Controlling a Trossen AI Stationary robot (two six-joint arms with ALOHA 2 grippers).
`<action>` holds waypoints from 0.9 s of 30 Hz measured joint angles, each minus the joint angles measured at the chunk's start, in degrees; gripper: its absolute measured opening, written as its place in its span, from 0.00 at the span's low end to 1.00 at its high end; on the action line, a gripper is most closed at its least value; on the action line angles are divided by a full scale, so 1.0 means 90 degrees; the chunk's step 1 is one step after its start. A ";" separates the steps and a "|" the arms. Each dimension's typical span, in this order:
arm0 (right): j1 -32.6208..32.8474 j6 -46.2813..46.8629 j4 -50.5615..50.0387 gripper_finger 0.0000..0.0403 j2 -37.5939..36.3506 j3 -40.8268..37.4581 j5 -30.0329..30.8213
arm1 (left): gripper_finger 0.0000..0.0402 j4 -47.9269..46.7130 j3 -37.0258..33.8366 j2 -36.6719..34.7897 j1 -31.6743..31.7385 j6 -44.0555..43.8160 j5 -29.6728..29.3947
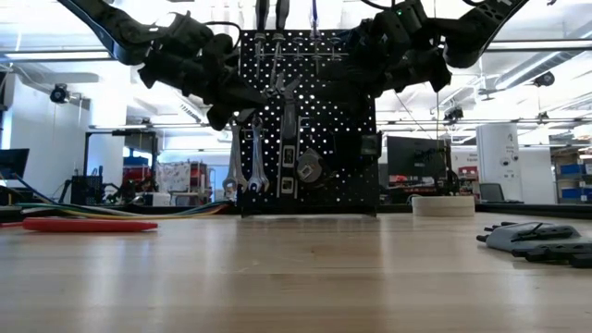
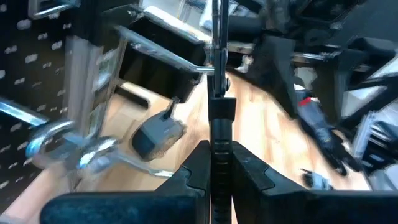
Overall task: Hang tools onto peg board
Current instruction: Hang the wire cutter on the peg board
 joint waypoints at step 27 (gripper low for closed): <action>0.0000 0.0056 0.0002 0.47 0.0000 0.0000 0.0056 | 0.24 -0.0182 0.0000 -0.0022 0.0012 -0.0705 -0.0509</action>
